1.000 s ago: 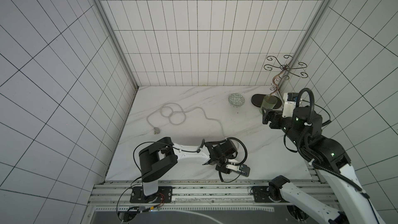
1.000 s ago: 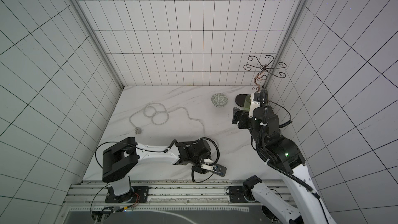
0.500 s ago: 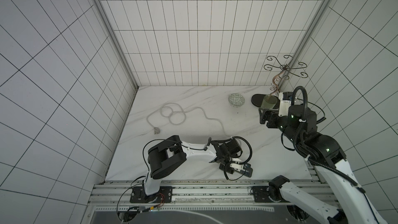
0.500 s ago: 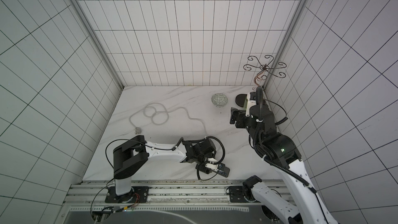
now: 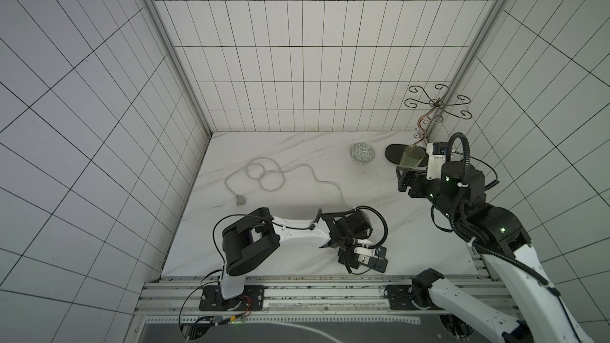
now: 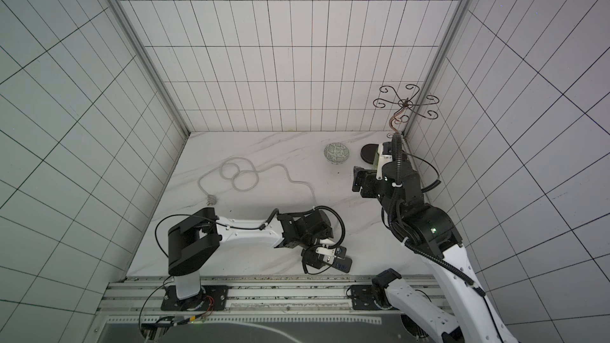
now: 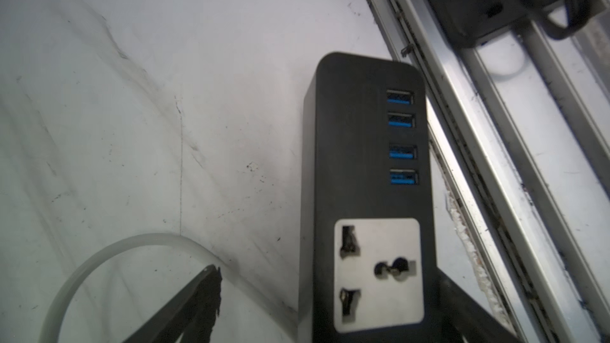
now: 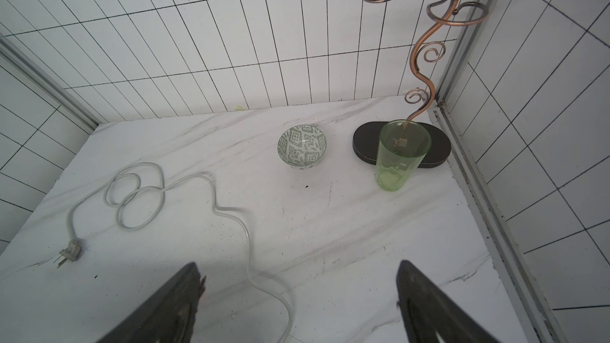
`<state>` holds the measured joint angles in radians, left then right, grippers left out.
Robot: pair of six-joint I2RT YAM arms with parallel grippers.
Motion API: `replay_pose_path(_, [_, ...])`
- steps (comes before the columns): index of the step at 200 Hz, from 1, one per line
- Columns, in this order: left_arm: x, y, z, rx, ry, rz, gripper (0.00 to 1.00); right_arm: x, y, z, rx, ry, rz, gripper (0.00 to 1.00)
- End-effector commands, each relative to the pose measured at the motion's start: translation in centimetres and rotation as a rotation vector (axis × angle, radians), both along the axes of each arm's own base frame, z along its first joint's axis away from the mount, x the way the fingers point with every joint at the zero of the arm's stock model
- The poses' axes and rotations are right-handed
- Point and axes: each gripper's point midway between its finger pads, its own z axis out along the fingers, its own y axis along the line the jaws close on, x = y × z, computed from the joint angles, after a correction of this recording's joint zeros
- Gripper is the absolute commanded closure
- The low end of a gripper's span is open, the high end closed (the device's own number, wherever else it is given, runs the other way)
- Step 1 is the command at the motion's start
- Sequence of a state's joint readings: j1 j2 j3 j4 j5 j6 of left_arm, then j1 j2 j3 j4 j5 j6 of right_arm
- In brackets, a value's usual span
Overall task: Unwrap the cord wrapped around the power strip
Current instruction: Place the power strip at the center of the board, then reset both arms
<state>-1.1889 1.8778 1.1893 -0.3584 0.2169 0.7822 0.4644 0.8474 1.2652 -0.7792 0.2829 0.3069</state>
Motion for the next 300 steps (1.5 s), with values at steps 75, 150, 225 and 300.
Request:
replay_pose_path(75, [0.5,0.0,-0.4,0.0,-0.061,-0.025,0.14,0.2,0.4,0.4,0.001,0.007,0.016,0.08])
replay_pose_path(150, [-2.6,0.0,8.1,-0.39,-0.06,-0.116,0.07,1.2,0.8,-0.7,-0.02,0.037,0.018,0.07])
replay_pose_path(225, [14.8,17.4,20.5,-0.952,-0.162,1.114,0.07,5.6,-5.5,-9.6,-0.063,0.077,-0.289,0.04])
replay_pose_path(300, [20.4,43.1,15.3,-0.935,-0.434,1.955,0.07,8.6,-11.9,-20.6,-0.222,-0.075,-0.491,0.03])
